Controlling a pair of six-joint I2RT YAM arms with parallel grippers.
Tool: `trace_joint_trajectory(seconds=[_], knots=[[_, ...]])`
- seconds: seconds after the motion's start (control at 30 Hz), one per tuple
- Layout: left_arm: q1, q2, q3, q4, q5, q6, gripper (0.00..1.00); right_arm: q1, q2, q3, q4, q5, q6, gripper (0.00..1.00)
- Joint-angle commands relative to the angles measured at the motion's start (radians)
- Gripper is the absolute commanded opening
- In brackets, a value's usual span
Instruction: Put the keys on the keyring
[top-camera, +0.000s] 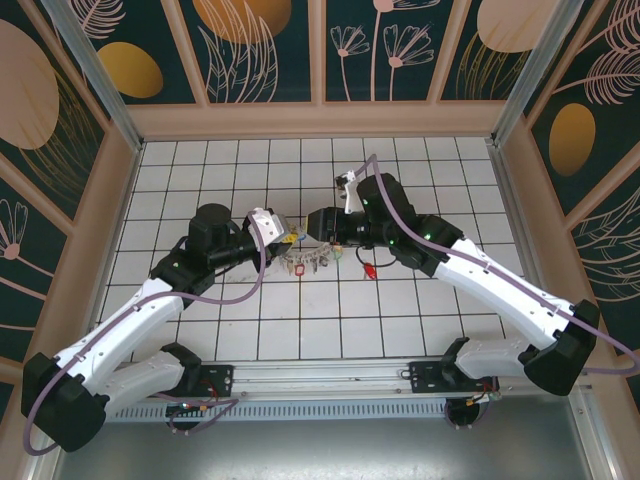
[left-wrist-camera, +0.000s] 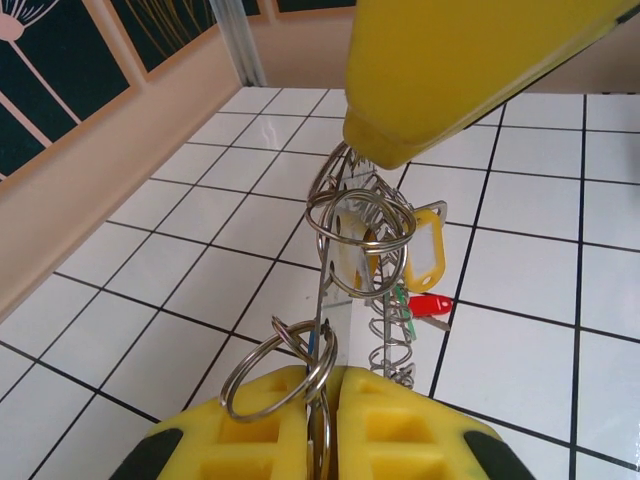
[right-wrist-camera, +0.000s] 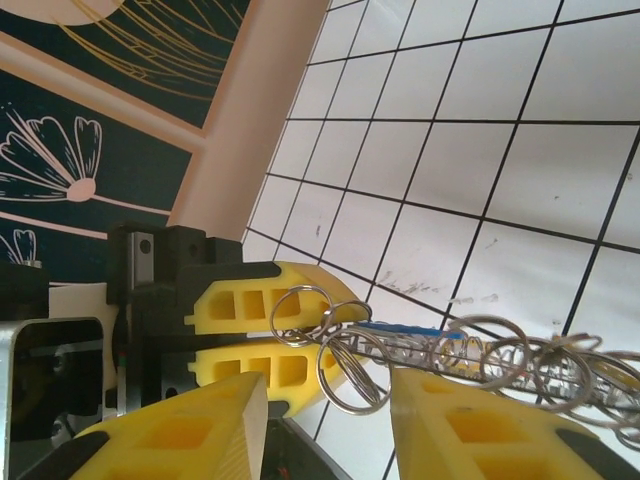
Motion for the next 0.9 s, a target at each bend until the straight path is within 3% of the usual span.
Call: trace_joint_trajectory(seconds=[0.0, 0.23, 0.33, 0.5, 0.63, 0.87], knots=[[-0.005, -0.004, 0.05, 0.063, 0.037, -0.029, 0.0, -0.005, -0.009, -0.015, 0.035, -0.039, 0.014, 0.38], [-0.005, -0.008, 0.047, 0.051, -0.009, -0.063, 0.0, 0.0, -0.052, -0.043, 0.013, 0.0, 0.013, 0.37], [-0.004, 0.013, 0.065, 0.011, -0.016, -0.068, 0.0, 0.031, -0.049, -0.003, -0.079, 0.086, -0.051, 0.36], [-0.004, 0.036, 0.082, -0.018, -0.021, -0.092, 0.0, 0.091, 0.028, 0.128, -0.248, 0.257, -0.192, 0.33], [-0.004, 0.06, 0.108, -0.065, -0.007, -0.097, 0.0, 0.141, 0.119, 0.249, -0.358, 0.379, -0.275, 0.38], [-0.005, 0.09, 0.135, -0.124, 0.044, -0.102, 0.0, 0.169, 0.216, 0.362, -0.477, 0.481, -0.41, 0.36]])
